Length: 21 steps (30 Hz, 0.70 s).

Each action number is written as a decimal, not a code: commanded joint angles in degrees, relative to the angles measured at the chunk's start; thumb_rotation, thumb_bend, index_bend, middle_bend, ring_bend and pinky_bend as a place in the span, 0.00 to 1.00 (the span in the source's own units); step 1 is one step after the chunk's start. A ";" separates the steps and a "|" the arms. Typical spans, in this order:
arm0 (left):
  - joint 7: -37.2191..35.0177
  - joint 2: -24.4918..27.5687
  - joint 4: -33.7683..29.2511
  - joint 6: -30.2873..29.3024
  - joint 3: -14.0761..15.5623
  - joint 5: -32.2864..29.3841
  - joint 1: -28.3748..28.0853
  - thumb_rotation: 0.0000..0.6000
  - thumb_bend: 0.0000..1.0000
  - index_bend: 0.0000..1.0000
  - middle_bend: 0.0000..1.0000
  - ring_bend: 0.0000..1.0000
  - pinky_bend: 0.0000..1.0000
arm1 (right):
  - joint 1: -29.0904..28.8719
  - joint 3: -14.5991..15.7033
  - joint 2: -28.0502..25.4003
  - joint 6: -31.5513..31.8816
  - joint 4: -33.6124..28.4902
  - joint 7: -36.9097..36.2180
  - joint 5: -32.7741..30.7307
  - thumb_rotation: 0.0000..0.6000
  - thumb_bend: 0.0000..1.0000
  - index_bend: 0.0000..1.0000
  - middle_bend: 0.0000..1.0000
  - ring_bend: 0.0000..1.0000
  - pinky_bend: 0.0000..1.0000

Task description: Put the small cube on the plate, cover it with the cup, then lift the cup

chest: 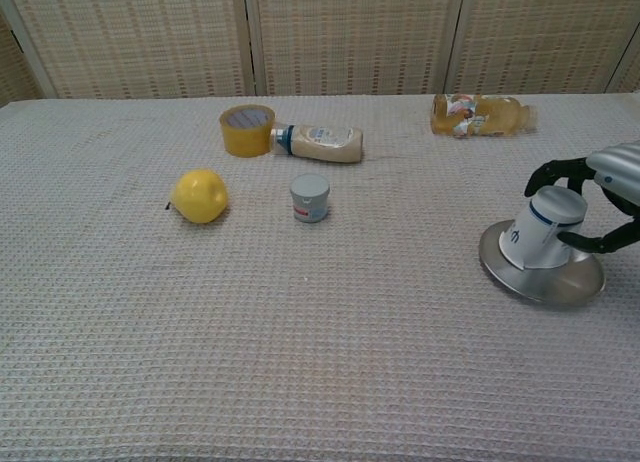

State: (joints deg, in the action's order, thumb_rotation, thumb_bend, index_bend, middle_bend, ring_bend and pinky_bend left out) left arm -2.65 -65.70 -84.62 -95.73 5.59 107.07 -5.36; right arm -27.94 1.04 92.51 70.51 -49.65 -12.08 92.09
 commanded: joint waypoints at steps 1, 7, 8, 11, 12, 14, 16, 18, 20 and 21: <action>0.07 0.03 -0.05 0.04 0.04 0.04 0.00 1.00 0.43 0.47 0.57 0.59 0.69 | 0.06 1.11 -1.18 -1.16 -2.62 -4.26 0.52 1.00 0.27 0.66 0.55 0.45 0.73; 0.07 0.02 -0.08 -0.03 0.02 0.05 0.03 1.00 0.43 0.47 0.57 0.59 0.69 | -0.62 3.10 -5.35 -5.25 -9.76 -11.49 0.74 1.00 0.27 0.66 0.55 0.45 0.73; 0.08 0.01 -0.07 -0.08 0.02 0.08 0.04 1.00 0.43 0.47 0.57 0.59 0.69 | -0.66 3.18 -5.64 -5.42 -10.15 -11.51 0.78 1.00 0.27 0.66 0.55 0.45 0.73; 0.06 -0.02 -0.03 -0.11 0.02 0.11 0.04 1.00 0.43 0.47 0.57 0.59 0.69 | -0.62 2.88 -5.74 -5.24 -10.18 -10.36 0.67 1.00 0.27 0.66 0.55 0.45 0.73; 0.03 0.00 -0.03 -0.12 0.02 0.12 0.04 1.00 0.43 0.47 0.57 0.59 0.69 | -0.58 2.66 -5.55 -5.02 -9.76 -9.64 0.59 1.00 0.27 0.66 0.55 0.45 0.73; -0.02 0.03 -0.02 -0.14 0.02 0.11 0.05 1.00 0.43 0.47 0.57 0.59 0.69 | -0.42 2.03 -4.75 -4.28 -8.08 -7.36 0.38 1.00 0.27 0.66 0.55 0.45 0.73; -0.05 0.07 -0.04 -0.14 0.01 0.09 0.04 1.00 0.43 0.47 0.57 0.59 0.69 | -0.27 1.60 -3.99 -3.61 -6.56 -5.58 0.29 1.00 0.27 0.66 0.55 0.45 0.73; -0.07 0.07 -0.06 -0.13 0.00 0.08 0.03 1.00 0.43 0.47 0.57 0.59 0.69 | -0.22 1.44 -3.70 -3.35 -5.94 -4.93 0.27 1.00 0.27 0.66 0.55 0.45 0.73; -0.11 0.04 -0.02 -0.09 -0.05 0.01 0.00 1.00 0.43 0.47 0.57 0.59 0.69 | -0.11 1.00 -2.91 -2.68 -4.15 -3.21 0.18 1.00 0.27 0.66 0.55 0.45 0.73; -0.16 0.03 0.00 -0.06 -0.05 -0.03 -0.01 1.00 0.43 0.47 0.57 0.59 0.69 | -0.03 0.65 -2.23 -2.08 -2.68 -2.10 0.13 1.00 0.27 0.66 0.55 0.45 0.73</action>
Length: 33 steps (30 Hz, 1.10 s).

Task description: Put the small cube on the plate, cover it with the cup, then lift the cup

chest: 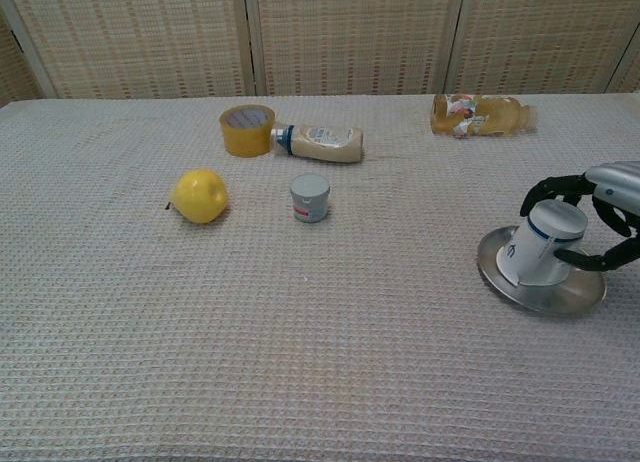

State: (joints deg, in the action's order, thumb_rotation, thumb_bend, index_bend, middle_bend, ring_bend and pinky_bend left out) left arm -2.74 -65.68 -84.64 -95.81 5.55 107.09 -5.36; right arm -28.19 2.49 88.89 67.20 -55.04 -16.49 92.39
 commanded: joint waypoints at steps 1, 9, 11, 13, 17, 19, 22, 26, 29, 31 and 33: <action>-0.09 0.05 0.02 0.08 0.05 -0.03 -0.01 1.00 0.43 0.47 0.57 0.59 0.69 | 0.27 -1.48 2.31 2.07 5.17 3.82 -0.41 1.00 0.27 0.66 0.55 0.45 0.73; -0.02 0.05 -0.04 0.21 0.05 -0.11 -0.01 1.00 0.43 0.47 0.57 0.59 0.69 | 0.47 -0.34 2.59 1.50 4.99 -2.83 0.17 1.00 0.27 0.66 0.55 0.45 0.73; 0.00 0.05 -0.04 0.17 0.04 -0.09 0.00 1.00 0.43 0.47 0.57 0.59 0.69 | 0.23 0.61 0.55 -0.25 0.92 -7.00 0.32 1.00 0.27 0.66 0.55 0.45 0.73; 0.01 0.05 -0.04 0.07 0.03 -0.05 0.02 1.00 0.43 0.47 0.57 0.59 0.69 | -0.05 1.50 -1.36 -1.26 -2.38 -9.23 0.82 1.00 0.27 0.66 0.55 0.45 0.73; -0.02 -0.04 0.03 -0.16 -0.03 0.02 0.07 1.00 0.43 0.47 0.57 0.59 0.69 | -0.11 2.14 -2.75 -1.16 -4.78 -8.96 1.64 1.00 0.27 0.66 0.55 0.45 0.73; -0.04 -0.01 0.02 -0.20 -0.01 0.08 0.07 1.00 0.43 0.47 0.57 0.59 0.69 | 0.02 1.71 -2.41 -0.57 -4.06 -7.01 1.55 1.00 0.27 0.66 0.55 0.45 0.73; -0.07 -0.03 0.05 -0.31 -0.03 0.09 0.11 1.00 0.43 0.47 0.57 0.59 0.69 | 0.33 0.54 -0.96 0.74 -1.14 -3.07 1.06 1.00 0.27 0.66 0.55 0.45 0.73; -0.08 -0.12 0.13 -0.35 -0.09 0.07 0.10 1.00 0.43 0.47 0.57 0.59 0.69 | 0.43 -0.83 2.03 3.33 5.55 2.52 1.25 1.00 0.27 0.66 0.55 0.45 0.73; -0.11 -0.12 0.15 -0.39 -0.08 0.13 0.09 1.00 0.43 0.47 0.57 0.59 0.69 | 0.51 -1.37 3.92 4.76 9.49 2.89 1.33 1.00 0.27 0.66 0.55 0.45 0.73; -0.08 -0.15 0.16 -0.46 -0.10 0.17 0.11 1.00 0.43 0.47 0.57 0.59 0.69 | 0.62 -1.25 4.28 4.73 9.94 0.85 1.23 1.00 0.27 0.66 0.55 0.45 0.73; -0.05 -0.18 0.19 -0.46 -0.09 0.18 0.12 1.00 0.43 0.47 0.57 0.59 0.69 | 0.71 -0.86 3.89 4.14 8.82 -1.69 1.18 1.00 0.27 0.66 0.55 0.45 0.73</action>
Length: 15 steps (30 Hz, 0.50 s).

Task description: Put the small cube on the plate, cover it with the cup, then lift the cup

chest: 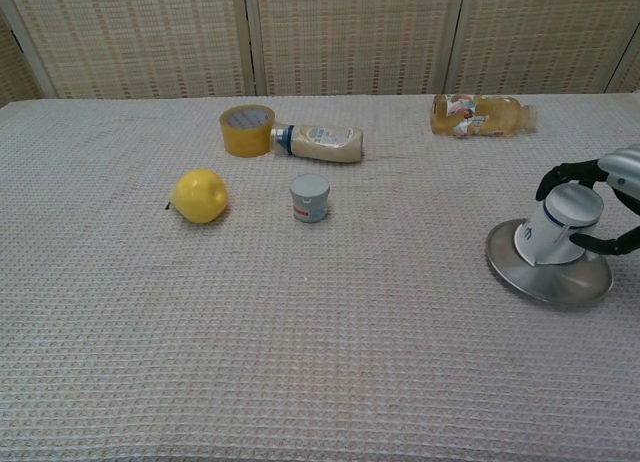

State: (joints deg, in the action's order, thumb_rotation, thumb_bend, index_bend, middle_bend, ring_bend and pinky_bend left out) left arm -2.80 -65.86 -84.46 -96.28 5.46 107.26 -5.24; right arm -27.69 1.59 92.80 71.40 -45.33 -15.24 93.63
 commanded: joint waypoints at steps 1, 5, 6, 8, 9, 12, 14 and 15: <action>0.04 -0.03 0.01 0.03 0.02 0.02 0.00 1.00 0.43 0.47 0.57 0.59 0.69 | 0.21 0.41 -0.57 -0.64 -2.16 -4.70 -0.06 1.00 0.27 0.66 0.55 0.45 0.73; 0.07 -0.01 0.01 -0.02 0.04 0.08 0.02 1.00 0.43 0.47 0.57 0.59 0.69 | -0.20 2.15 -2.62 -1.09 -5.60 -8.79 1.67 1.00 0.27 0.66 0.55 0.45 0.73; 0.07 -0.03 0.01 0.00 0.03 0.06 0.01 1.00 0.43 0.47 0.57 0.59 0.69 | -0.27 2.57 -2.88 -0.80 -5.93 -9.54 2.25 1.00 0.27 0.66 0.55 0.45 0.73; 0.04 0.05 -0.02 -0.01 0.07 0.06 0.03 1.00 0.43 0.47 0.57 0.59 0.69 | -0.35 3.09 -3.22 -0.55 -6.66 -11.24 2.85 1.00 0.27 0.66 0.55 0.45 0.73; 0.04 0.06 -0.04 -0.01 0.06 0.07 0.02 1.00 0.43 0.47 0.57 0.59 0.69 | -0.44 3.31 -3.51 -0.67 -7.29 -12.67 2.97 1.00 0.27 0.66 0.55 0.45 0.73; -0.01 0.03 -0.01 -0.10 0.03 0.09 0.03 1.00 0.43 0.47 0.57 0.59 0.69 | -0.63 3.26 -3.98 -1.12 -7.77 -13.06 2.76 1.00 0.27 0.66 0.55 0.45 0.73; -0.06 0.03 -0.02 -0.16 0.04 0.10 0.06 1.00 0.43 0.47 0.57 0.59 0.69 | -0.51 2.76 -3.58 -0.58 -6.56 -10.63 2.58 1.00 0.27 0.66 0.55 0.45 0.73; -0.10 0.03 -0.03 -0.20 0.02 0.10 0.06 1.00 0.43 0.47 0.57 0.59 0.69 | -0.34 2.25 -3.02 -0.09 -5.31 -8.44 2.29 1.00 0.27 0.66 0.55 0.45 0.73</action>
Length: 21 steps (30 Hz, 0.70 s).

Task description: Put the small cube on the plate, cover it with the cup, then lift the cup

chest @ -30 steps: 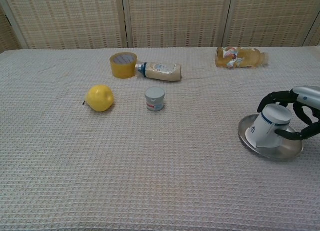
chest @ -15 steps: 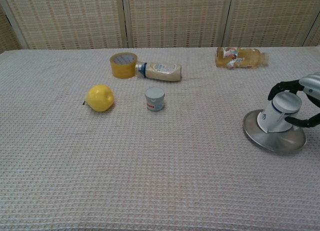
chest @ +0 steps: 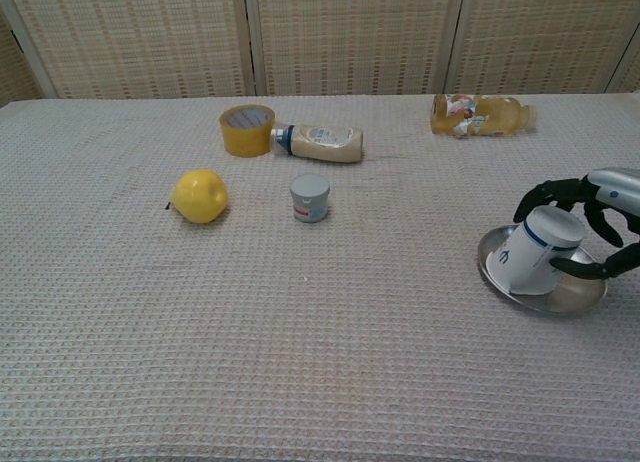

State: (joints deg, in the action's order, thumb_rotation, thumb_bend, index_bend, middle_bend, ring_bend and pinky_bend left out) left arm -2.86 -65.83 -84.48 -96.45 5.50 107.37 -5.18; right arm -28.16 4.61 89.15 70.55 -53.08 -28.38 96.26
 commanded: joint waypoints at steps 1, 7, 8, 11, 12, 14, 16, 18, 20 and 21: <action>-0.07 -0.02 0.00 -0.05 -0.04 -0.01 0.00 1.00 0.43 0.47 0.57 0.59 0.69 | 0.28 -1.21 1.13 1.15 3.51 6.47 -0.61 1.00 0.27 0.66 0.55 0.45 0.73; 0.03 -0.11 0.09 -0.08 -0.06 0.04 0.00 1.00 0.43 0.47 0.57 0.59 0.69 | 0.88 -2.96 3.90 2.60 8.86 11.65 -1.99 1.00 0.27 0.65 0.55 0.45 0.73; 0.06 -0.13 0.11 -0.06 -0.07 0.03 -0.01 1.00 0.43 0.47 0.57 0.59 0.69 | 0.91 -2.80 3.73 2.20 8.41 10.24 -2.11 1.00 0.27 0.65 0.55 0.45 0.73; 0.14 -0.16 0.12 0.10 -0.04 -0.01 -0.03 1.00 0.43 0.47 0.57 0.59 0.69 | 0.78 -2.01 2.42 1.48 6.06 5.77 -1.75 1.00 0.27 0.65 0.55 0.45 0.73; 0.18 -0.15 0.12 0.16 -0.04 -0.03 -0.05 1.00 0.43 0.47 0.57 0.59 0.69 | 0.74 -1.84 1.96 1.82 5.35 4.85 -1.43 1.00 0.27 0.65 0.55 0.45 0.73; 0.21 -0.17 0.09 0.12 -0.07 -0.01 -0.06 1.00 0.43 0.47 0.57 0.59 0.69 | 0.76 -1.78 1.49 3.13 4.71 4.20 -0.81 1.00 0.27 0.65 0.55 0.45 0.73; 0.11 -0.16 0.11 -0.01 -0.08 -0.02 -0.02 1.00 0.43 0.47 0.57 0.59 0.69 | 0.89 -2.12 1.05 4.82 4.20 4.02 -0.49 1.00 0.27 0.65 0.55 0.45 0.73; 0.02 -0.15 0.17 0.00 -0.07 -0.02 -0.03 1.00 0.43 0.47 0.57 0.59 0.69 | 1.07 -2.77 0.42 5.89 3.56 4.53 -0.80 1.00 0.27 0.65 0.55 0.45 0.73; -0.06 -0.14 0.20 0.04 -0.06 -0.03 -0.05 1.00 0.43 0.47 0.57 0.59 0.69 | 1.30 -3.44 -0.33 6.27 2.86 5.44 -1.50 1.00 0.27 0.65 0.55 0.45 0.73; -0.09 -0.13 0.21 0.04 -0.06 -0.04 -0.05 1.00 0.43 0.47 0.57 0.59 0.69 | 1.42 -3.80 -0.75 6.43 2.49 5.99 -1.89 1.00 0.27 0.65 0.55 0.45 0.73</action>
State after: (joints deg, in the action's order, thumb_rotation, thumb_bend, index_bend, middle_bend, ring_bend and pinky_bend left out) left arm -2.95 -65.96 -84.27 -96.41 5.44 107.33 -5.24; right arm -26.99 1.39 89.07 76.62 -49.93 -23.13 94.90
